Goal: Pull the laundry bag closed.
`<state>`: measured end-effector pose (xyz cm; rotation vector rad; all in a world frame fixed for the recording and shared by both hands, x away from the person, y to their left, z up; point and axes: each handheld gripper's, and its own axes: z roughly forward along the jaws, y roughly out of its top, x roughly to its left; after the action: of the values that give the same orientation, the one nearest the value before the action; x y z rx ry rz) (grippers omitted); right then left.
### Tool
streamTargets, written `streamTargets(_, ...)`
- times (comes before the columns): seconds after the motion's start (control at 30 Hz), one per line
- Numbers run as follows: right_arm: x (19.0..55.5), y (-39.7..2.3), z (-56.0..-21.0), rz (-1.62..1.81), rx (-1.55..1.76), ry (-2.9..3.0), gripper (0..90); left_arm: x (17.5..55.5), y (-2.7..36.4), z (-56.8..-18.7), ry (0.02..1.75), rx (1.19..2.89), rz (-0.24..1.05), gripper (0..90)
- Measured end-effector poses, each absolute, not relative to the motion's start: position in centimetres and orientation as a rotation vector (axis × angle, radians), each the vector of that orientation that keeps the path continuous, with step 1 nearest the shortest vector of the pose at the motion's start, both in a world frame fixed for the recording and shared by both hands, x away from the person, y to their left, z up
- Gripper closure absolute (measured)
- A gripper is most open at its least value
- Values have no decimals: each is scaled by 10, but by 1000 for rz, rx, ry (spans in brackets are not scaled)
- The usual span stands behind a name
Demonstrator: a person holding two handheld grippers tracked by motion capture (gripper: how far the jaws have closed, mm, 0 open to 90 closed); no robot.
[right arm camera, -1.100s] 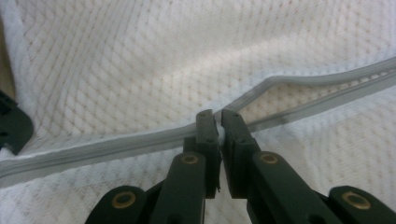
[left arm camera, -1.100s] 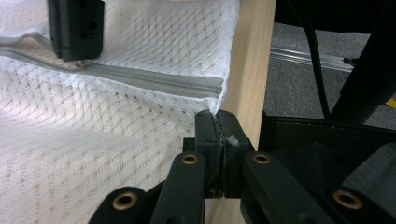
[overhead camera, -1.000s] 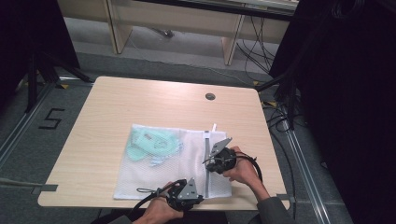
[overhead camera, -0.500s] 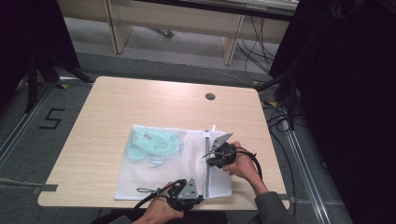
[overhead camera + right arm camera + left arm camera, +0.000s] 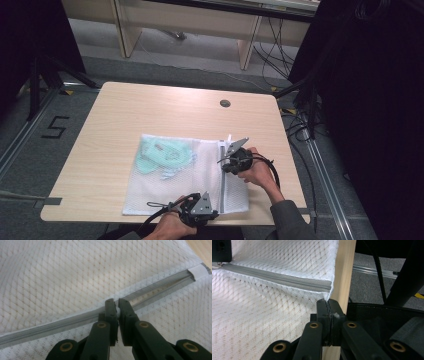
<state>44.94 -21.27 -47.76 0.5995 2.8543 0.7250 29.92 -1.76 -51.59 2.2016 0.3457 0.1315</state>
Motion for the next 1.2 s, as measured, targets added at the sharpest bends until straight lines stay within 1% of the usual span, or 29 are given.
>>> streamTargets(0.07, 451, -211, -478, 718, 599, 2860, 866, 299, -18, -517, 361, 2180, 121, 888)
streamTargets(0.33, 457, -210, -478, 715, 593, 2848, 865, 299, -17, -515, 359, 2189, 125, 888)
streamTargets(0.47, 461, -210, -479, 707, 611, 2827, 866, 300, -17, -516, 360, 2180, 101, 889)
streamTargets(0.67, 468, -210, -480, 711, 605, 2823, 866, 301, -15, -516, 361, 2193, 123, 888)
streamTargets(0.73, 471, -209, -480, 718, 563, 2813, 865, 300, -16, -516, 367, 2182, 113, 888)
streamTargets(0.87, 475, -209, -479, 714, 613, 2807, 866, 300, -16, -516, 370, 2185, 116, 888)
streamTargets(1.2, 483, -207, -480, 709, 610, 2797, 866, 299, -15, -516, 368, 2176, 117, 889)
